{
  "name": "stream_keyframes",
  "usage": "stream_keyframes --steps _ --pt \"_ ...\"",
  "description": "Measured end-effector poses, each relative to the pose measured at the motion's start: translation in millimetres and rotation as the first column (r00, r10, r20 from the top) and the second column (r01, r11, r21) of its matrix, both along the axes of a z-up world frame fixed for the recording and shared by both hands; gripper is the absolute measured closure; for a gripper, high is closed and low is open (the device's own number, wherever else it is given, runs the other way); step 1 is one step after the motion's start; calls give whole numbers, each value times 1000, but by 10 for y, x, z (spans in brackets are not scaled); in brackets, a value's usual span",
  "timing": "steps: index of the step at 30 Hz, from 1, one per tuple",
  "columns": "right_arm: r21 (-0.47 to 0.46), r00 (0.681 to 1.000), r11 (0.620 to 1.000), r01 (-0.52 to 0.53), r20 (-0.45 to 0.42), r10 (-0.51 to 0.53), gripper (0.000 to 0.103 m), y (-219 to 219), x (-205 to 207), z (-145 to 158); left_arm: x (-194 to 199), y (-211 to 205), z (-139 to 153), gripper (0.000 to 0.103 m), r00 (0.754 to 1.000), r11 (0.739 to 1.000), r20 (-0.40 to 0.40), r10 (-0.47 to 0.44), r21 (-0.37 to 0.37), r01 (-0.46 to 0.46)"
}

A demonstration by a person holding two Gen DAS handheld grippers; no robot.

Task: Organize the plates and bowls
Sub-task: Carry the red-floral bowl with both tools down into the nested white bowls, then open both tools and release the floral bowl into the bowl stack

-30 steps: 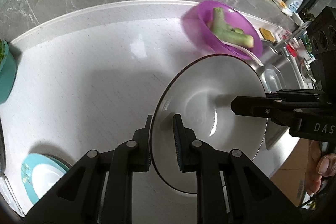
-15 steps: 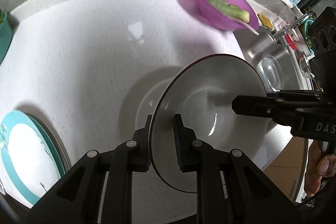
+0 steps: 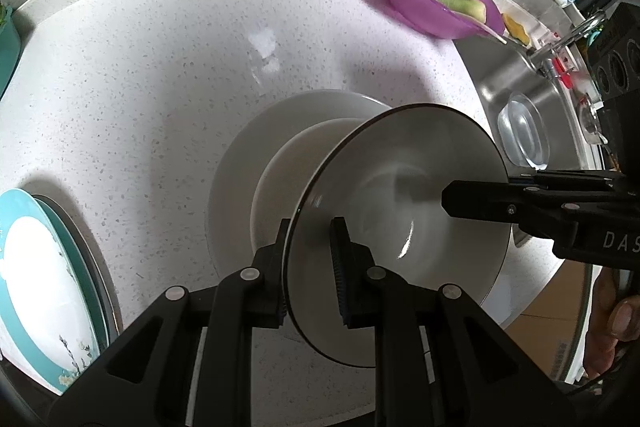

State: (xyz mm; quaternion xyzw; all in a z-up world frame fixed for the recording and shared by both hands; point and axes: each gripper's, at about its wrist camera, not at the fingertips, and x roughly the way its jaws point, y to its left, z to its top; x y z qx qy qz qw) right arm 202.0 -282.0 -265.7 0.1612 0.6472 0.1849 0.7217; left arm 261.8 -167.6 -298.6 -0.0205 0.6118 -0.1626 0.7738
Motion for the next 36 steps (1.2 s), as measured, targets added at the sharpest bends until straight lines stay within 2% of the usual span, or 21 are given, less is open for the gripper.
stream_keyframes --steps 9,19,28,30,32,36 --pt "-8 1000 1000 1 -9 -1 86 40 48 -84 42 -30 -29 86 1000 1000 27 16 23 -17" --pt "-24 1000 1000 0 -5 0 87 52 98 -96 113 16 -28 85 999 999 29 39 -29 -38" --pt "-18 1000 1000 6 -20 -6 90 78 120 -122 106 86 4 76 997 995 34 62 -85 -59" --pt "-12 1000 1000 9 -27 -9 91 69 129 -141 101 99 20 68 997 992 34 64 -115 -60" --pt "-10 999 1000 8 -32 -8 92 79 139 -153 95 95 54 49 998 987 35 61 -152 -55" --pt "-19 999 1000 -1 -42 0 89 81 151 -167 92 77 182 30 995 986 75 65 -158 -52"
